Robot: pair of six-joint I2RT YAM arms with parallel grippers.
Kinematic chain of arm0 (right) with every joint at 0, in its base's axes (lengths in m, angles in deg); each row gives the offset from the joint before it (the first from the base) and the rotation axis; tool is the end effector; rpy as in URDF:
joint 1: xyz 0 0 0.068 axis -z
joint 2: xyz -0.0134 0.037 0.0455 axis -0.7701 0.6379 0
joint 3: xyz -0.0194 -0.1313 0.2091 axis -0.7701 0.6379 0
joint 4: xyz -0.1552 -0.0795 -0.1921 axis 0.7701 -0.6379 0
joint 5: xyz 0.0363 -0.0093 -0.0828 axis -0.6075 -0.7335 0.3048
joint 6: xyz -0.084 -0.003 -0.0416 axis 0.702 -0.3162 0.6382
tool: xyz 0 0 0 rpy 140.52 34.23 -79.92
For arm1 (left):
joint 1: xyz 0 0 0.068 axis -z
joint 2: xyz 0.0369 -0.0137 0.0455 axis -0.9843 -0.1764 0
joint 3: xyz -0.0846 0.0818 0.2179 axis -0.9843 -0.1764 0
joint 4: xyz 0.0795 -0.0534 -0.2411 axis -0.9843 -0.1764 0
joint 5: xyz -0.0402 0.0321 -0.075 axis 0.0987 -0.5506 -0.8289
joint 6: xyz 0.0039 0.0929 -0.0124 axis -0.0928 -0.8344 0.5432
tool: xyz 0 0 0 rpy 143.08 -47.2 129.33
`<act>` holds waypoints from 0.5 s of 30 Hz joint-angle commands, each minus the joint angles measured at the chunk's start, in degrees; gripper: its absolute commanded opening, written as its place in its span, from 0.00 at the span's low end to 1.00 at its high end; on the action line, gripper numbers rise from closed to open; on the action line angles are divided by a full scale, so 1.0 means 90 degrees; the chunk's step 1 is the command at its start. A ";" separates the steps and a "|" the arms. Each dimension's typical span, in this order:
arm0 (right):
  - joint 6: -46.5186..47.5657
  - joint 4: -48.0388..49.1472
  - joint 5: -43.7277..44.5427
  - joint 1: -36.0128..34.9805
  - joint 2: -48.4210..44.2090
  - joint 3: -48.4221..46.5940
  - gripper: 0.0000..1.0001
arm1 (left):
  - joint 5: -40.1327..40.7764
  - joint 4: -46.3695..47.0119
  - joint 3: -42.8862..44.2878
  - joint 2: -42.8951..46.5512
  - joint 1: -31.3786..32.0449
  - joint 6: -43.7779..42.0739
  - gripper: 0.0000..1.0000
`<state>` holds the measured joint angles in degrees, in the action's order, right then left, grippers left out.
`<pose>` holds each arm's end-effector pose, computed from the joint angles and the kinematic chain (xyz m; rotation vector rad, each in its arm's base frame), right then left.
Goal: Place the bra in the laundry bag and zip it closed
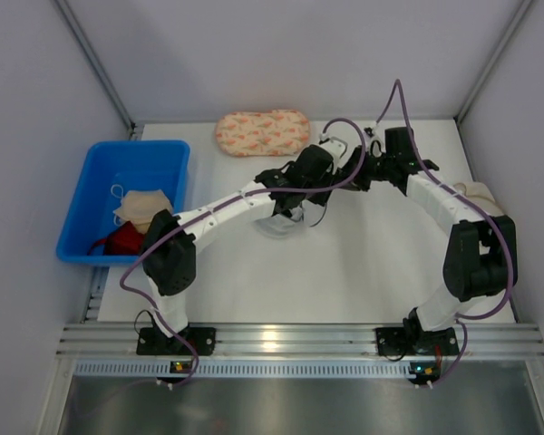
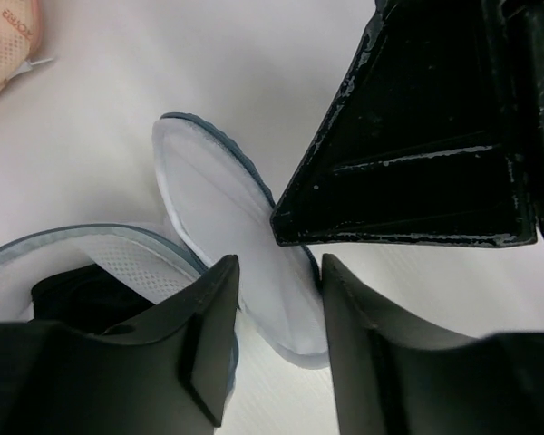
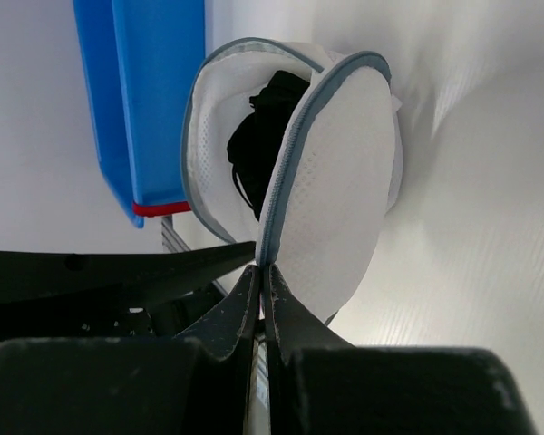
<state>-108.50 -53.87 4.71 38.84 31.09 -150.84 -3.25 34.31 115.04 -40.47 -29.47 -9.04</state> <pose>0.3588 0.1323 0.2168 0.1395 2.4026 1.2969 0.3081 -0.3477 0.2464 0.6569 2.1346 -0.3881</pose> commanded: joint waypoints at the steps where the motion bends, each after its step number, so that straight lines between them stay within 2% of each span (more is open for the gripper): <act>1: -0.0350 0.0652 -0.0363 -0.0086 -0.0415 -0.0079 0.00 | 0.0000 -0.0034 -0.0005 -0.0008 -0.0040 0.0146 0.42; 3: -0.0409 0.0798 -0.0461 -0.0086 -0.0445 -0.0059 0.00 | -0.0029 -0.0083 -0.0063 0.0041 -0.0079 0.0254 0.41; 6: -0.0536 0.1051 -0.0782 -0.0096 -0.0406 -0.0078 0.00 | -0.0282 -0.0083 -0.0239 0.0207 -0.0195 0.0448 0.33; 7: -0.0536 0.1140 -0.0870 -0.0086 -0.0377 -0.0098 0.05 | -0.0496 -0.0083 -0.0288 0.0265 -0.0245 0.0508 0.26; 8: -0.0507 0.1179 -0.0929 -0.0086 -0.0367 -0.0146 0.11 | -0.0624 -0.0083 -0.0375 0.0382 -0.0293 0.0518 0.08; 9: -0.0430 0.1209 -0.0959 -0.0086 -0.0376 -0.0185 0.19 | -0.0741 -0.0074 -0.0415 0.0460 -0.0400 0.0547 0.00; 12: -0.0117 0.1140 -0.0823 0.0001 -0.0396 -0.0332 0.38 | -0.1978 0.0169 -0.0863 0.0938 -0.0780 0.0965 0.00; 13: -0.0087 0.1228 -0.0823 0.0050 -0.0386 -0.0351 0.40 | -0.2311 0.0248 -0.1116 0.1055 -0.0908 0.1122 0.00; 14: -0.0039 0.1228 -0.0784 0.0167 -0.0386 -0.0400 0.45 | -0.3194 0.0626 -0.1283 0.1308 -0.1035 0.1268 0.00; 15: 0.0068 0.1238 -0.0725 0.0226 -0.0396 -0.0420 0.57 | -0.3783 0.0852 -0.1478 0.1455 -0.1384 0.1628 0.00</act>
<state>-110.55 -46.68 -1.48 39.41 30.45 -151.01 -20.08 34.99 104.73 -35.14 -36.95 -1.42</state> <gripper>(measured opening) 0.496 0.044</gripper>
